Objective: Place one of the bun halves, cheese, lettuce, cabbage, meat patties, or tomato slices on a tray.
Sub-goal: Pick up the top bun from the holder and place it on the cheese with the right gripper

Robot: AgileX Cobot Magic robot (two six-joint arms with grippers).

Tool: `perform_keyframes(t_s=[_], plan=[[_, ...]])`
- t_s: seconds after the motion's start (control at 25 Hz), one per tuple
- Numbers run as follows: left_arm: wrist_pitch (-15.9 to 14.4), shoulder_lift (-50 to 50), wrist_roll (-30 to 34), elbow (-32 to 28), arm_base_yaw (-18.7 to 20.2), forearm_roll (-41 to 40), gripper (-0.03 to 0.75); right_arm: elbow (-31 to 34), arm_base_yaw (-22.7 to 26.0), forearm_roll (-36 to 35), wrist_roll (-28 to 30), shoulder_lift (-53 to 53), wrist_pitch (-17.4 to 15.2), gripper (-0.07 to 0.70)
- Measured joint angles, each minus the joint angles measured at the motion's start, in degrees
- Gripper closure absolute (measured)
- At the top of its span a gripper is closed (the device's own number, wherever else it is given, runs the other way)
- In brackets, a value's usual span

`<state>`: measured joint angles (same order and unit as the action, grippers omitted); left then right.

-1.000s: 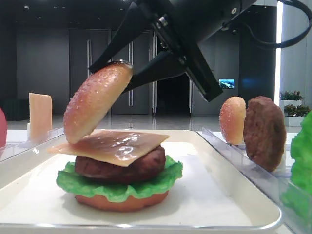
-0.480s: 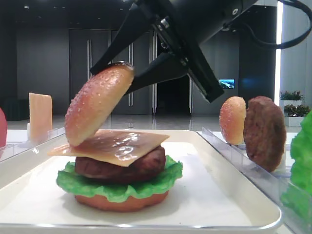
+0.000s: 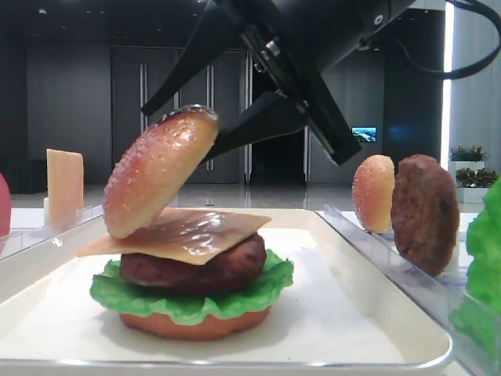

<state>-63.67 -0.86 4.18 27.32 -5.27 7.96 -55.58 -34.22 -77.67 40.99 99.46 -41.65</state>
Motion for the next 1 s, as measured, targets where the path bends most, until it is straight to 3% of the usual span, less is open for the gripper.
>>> perform_keyframes(t_s=[0.6, 1.0], plan=[[0.0, 0.0, 0.0, 0.0, 0.0, 0.0, 0.716, 0.0, 0.0, 3.25, -1.04, 0.0, 0.15, 0.122], [0.0, 0.0, 0.0, 0.0, 0.0, 0.0, 0.716, 0.0, 0.0, 12.96, -8.51, 0.0, 1.41, 0.108]])
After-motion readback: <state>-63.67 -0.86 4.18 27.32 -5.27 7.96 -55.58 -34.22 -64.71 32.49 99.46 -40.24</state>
